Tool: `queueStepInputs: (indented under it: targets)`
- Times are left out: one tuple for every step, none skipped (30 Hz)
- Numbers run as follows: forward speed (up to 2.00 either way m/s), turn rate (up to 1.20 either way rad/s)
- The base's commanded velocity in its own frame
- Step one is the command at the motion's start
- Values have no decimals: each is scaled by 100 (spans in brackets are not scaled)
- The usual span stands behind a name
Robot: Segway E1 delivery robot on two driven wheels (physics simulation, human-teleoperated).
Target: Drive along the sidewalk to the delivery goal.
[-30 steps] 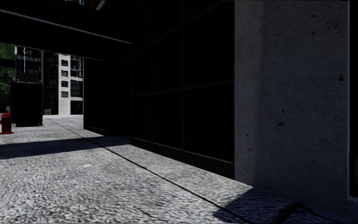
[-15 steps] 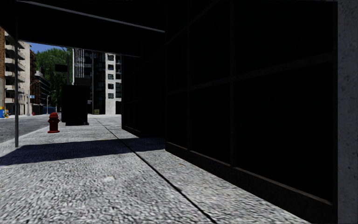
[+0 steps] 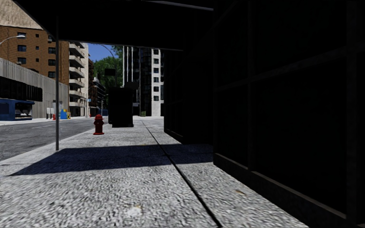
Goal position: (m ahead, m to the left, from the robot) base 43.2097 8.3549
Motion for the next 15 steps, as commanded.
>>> queueStepInputs:
  targets:
    - [160, 56]
    - [161, 56]
    - [161, 56]
    - [162, 56]
    - [163, 56]
    - [163, 56]
    - [163, 56]
    - [166, 55]
    - [170, 48]
    - [174, 42]
    - [174, 42]
    - [175, 38]
    - [178, 35]
    - [178, 35]
    - [183, 34]
